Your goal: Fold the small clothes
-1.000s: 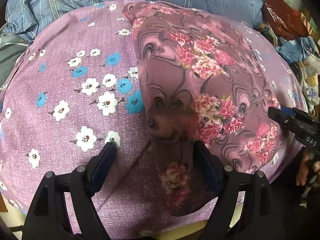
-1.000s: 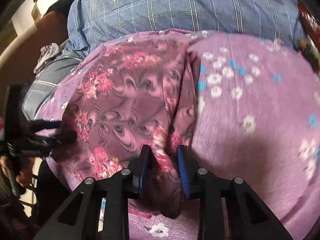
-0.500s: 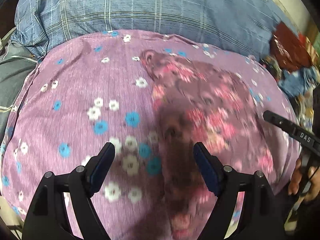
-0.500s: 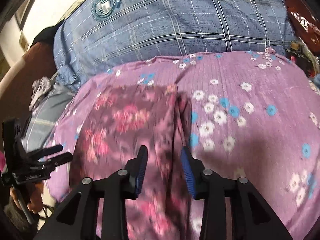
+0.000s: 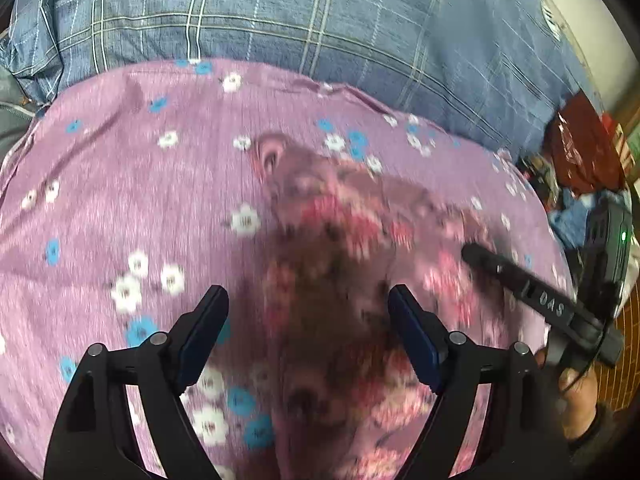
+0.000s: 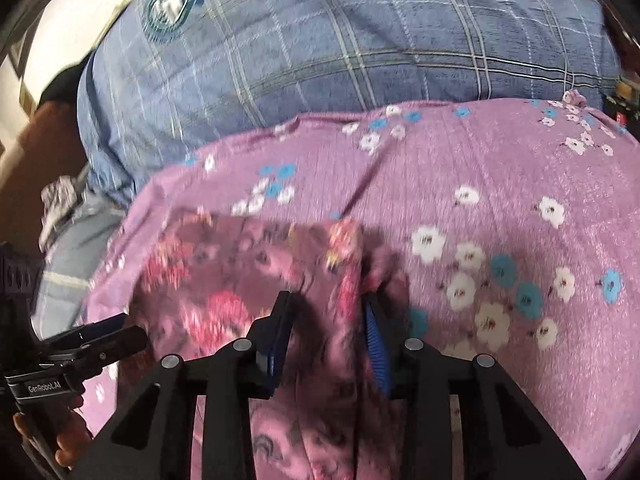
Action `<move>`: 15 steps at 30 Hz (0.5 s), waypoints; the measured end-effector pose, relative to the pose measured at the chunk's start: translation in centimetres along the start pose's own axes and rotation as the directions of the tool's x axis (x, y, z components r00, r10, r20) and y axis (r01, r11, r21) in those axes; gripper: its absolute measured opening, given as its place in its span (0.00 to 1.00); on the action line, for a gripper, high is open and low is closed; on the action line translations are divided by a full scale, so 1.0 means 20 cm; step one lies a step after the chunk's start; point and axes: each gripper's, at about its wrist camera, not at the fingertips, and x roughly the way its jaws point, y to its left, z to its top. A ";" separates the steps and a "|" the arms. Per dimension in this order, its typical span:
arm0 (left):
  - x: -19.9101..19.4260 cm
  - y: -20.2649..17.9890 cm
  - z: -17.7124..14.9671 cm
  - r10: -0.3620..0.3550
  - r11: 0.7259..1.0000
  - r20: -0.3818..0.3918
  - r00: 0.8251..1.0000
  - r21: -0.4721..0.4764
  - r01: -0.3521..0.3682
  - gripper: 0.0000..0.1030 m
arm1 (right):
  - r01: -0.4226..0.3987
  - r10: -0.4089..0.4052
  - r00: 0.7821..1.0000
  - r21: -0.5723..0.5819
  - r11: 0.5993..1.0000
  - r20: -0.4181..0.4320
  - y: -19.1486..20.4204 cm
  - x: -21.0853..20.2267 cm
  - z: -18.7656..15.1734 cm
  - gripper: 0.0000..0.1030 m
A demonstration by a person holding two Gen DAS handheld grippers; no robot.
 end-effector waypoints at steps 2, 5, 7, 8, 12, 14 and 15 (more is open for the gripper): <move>0.06 0.00 0.04 -0.001 1.000 -0.031 1.000 -0.023 0.000 0.76 | -0.021 0.022 0.999 0.029 0.999 -0.031 -0.02 0.04 0.02 0.34; 0.09 0.02 0.05 -0.042 0.998 -0.050 0.998 -0.050 0.040 0.56 | -0.071 0.071 0.997 0.002 0.997 0.001 -0.02 0.00 0.05 0.11; 0.10 0.00 0.03 -0.011 0.999 -0.021 1.000 -0.033 0.010 0.56 | -0.079 0.079 0.994 -0.003 0.997 0.072 -0.04 -0.08 0.06 0.06; 0.11 -0.01 0.03 -0.002 1.000 -0.027 1.000 -0.022 0.002 0.56 | -0.073 0.072 0.994 0.001 0.997 0.077 -0.06 -0.08 0.06 0.05; 0.11 -0.03 0.02 0.032 0.999 -0.016 0.999 -0.007 -0.033 0.56 | -0.016 0.016 1.000 -0.011 1.000 -0.018 -0.09 0.05 0.02 0.06; 0.09 -0.05 0.02 0.057 0.998 -0.009 0.998 0.016 -0.056 0.56 | -0.026 0.027 1.000 -0.013 1.000 0.010 -0.07 0.01 0.02 0.06; 0.08 -0.05 0.02 0.064 0.998 -0.005 0.998 0.024 -0.064 0.56 | -0.039 0.039 0.999 -0.005 0.999 0.016 -0.06 -0.02 0.02 0.08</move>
